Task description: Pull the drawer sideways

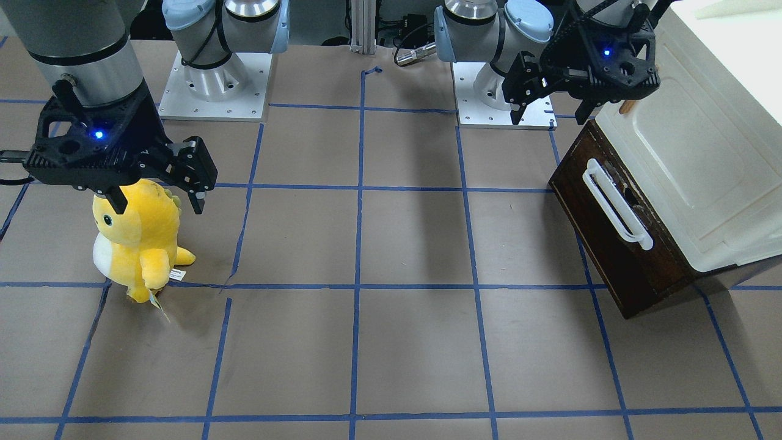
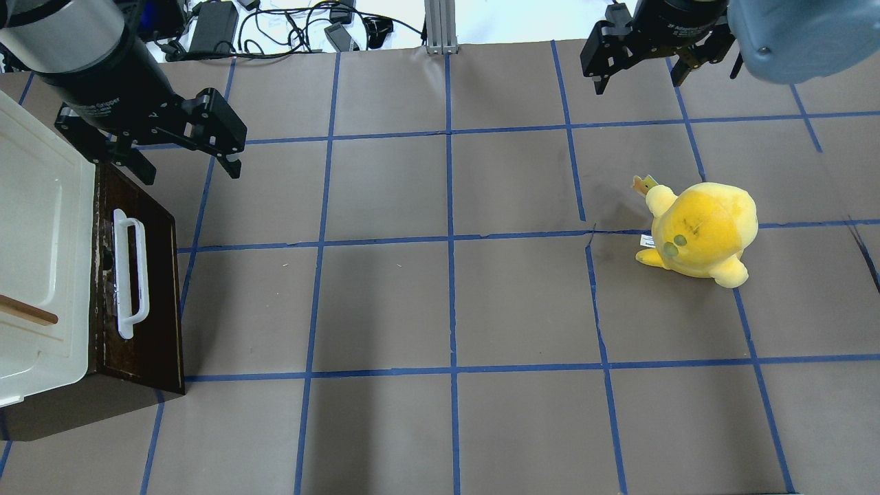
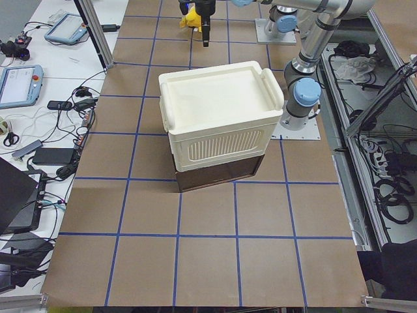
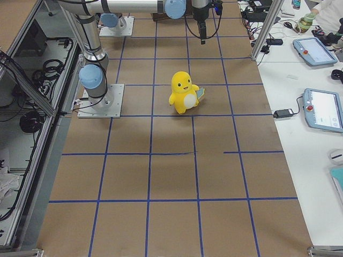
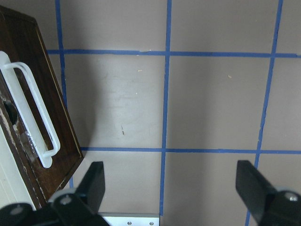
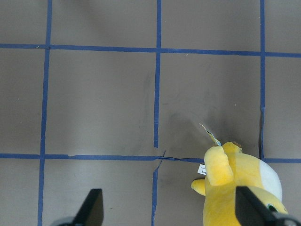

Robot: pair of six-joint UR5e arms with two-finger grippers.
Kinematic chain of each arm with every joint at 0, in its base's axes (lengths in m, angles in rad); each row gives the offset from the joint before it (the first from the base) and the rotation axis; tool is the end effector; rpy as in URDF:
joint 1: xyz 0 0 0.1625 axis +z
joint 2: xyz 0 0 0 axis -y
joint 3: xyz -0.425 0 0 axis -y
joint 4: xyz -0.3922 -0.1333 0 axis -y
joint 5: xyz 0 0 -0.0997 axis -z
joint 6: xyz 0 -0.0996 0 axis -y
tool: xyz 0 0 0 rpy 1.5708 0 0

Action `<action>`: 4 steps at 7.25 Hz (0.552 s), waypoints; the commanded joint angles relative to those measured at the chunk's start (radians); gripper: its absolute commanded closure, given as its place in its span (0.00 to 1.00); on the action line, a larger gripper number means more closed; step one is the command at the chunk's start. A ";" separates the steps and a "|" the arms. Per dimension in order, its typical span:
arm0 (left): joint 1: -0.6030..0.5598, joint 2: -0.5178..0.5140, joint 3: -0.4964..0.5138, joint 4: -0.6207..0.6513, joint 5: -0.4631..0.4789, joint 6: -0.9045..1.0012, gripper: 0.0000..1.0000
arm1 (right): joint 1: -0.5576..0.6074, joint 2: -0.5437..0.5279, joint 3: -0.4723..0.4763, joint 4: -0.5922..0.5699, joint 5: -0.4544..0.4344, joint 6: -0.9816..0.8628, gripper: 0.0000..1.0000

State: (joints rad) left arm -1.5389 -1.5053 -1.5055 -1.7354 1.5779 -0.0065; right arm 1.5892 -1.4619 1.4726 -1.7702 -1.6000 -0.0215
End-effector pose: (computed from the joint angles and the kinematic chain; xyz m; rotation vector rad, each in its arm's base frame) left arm -0.1179 -0.4613 0.5348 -0.0600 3.1339 0.0531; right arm 0.1406 -0.5525 0.5017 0.0575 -3.0979 0.2931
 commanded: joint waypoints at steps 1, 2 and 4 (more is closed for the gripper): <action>-0.003 -0.003 -0.005 -0.001 0.001 -0.001 0.00 | 0.000 0.000 0.000 0.000 0.000 0.000 0.00; -0.003 -0.001 -0.005 0.000 -0.004 -0.001 0.00 | 0.000 0.000 0.000 0.000 0.000 0.000 0.00; 0.006 -0.001 0.004 0.007 -0.025 0.017 0.00 | 0.000 0.000 0.000 0.000 0.000 0.000 0.00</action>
State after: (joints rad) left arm -1.5375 -1.5066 -1.5053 -1.7324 1.5621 0.0040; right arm 1.5892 -1.4619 1.4726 -1.7702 -1.5999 -0.0215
